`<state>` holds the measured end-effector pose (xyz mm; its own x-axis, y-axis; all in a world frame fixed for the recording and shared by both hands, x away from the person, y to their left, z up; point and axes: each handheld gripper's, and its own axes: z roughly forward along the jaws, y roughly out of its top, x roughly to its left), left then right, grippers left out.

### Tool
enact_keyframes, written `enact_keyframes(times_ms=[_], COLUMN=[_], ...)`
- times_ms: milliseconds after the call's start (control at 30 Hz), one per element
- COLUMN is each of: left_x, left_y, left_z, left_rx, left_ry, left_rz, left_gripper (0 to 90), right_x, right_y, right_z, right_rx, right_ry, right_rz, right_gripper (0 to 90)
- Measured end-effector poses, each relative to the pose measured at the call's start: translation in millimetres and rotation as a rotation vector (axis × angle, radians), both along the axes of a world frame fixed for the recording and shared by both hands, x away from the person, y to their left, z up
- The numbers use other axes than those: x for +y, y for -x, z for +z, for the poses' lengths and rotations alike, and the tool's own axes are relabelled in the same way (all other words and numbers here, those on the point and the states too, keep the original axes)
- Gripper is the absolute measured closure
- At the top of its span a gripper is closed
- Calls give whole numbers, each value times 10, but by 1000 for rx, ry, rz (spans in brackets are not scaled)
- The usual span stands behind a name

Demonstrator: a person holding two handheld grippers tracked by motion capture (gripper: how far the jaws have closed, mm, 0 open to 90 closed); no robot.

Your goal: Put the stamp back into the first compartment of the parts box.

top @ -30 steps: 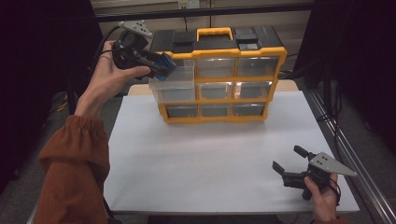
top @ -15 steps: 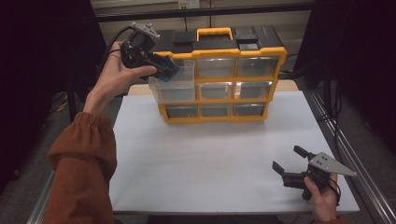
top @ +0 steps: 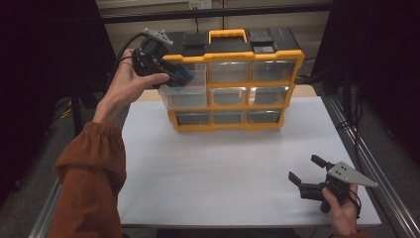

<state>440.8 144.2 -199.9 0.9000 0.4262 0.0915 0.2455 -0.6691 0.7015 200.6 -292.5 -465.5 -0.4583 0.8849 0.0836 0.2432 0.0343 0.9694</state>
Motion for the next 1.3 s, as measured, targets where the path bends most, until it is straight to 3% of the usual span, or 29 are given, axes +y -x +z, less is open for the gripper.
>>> enact_keyframes(times_ms=[167, 200, 300, 367, 400, 433, 467, 533, 567, 633, 733, 833, 867, 1033, 1200, 1300], left_x=[11, 31, 31, 55, 56, 66, 64, 75, 89, 103, 128, 151, 159, 191, 274, 316], left_y=[-13, -25, -10, -19, -13, -17, -10, -12, -3, 2, 7, 29, 72, 96, 156, 215], left_z=[-5, 2, -26, -20, -26, -20, -38, -31, -26, -21, -13, -26, -52, -72, -79, -105], left_rx=[14, 10, 11, 10, 6, -2, -14, -25, -30, -34, -47, -72, -92, -110, -141, -171], left_ry=[5, -16, 34, 30, 55, 48, 65, 53, 90, 112, 115, 147, 178, 191, 258, 301], left_rz=[-17, -35, 7, -2, 14, 16, 32, 26, 38, 40, 40, 59, 55, 75, 77, 39], left_gripper=[409, 409, 352, 352, 322, 322, 248, 200, 187, 181, 109, 40, 41, 39, 34, 29], right_x=[0, 0, -1, 2, 4, 4, 6, 7, 6, 5, 2, -6, -8, -10, 2, 8], right_y=[3, 4, 0, 1, 1, 1, -5, -4, -3, -6, -8, -9, -18, -51, -61, -54], right_z=[1, 1, 0, 0, 1, 1, -3, -3, -2, -4, -8, -13, -15, -29, -24, -20], right_rx=[1, 1, 0, 1, 3, 3, 1, 5, 3, 0, 3, 5, 1, 9, 9, 7], right_ry=[0, 0, 1, 1, 0, 0, 1, 2, 0, 1, 2, 4, -4, -7, 1, 4], right_rz=[-1, 0, 1, 1, 4, 4, 4, 3, 4, 5, 0, 8, 3, 4, 12, 13], right_gripper=[0, 0, 0, 0, 0, 0, 0, 0, 0, 0, 0, 0, 0, 0, 0, 0])
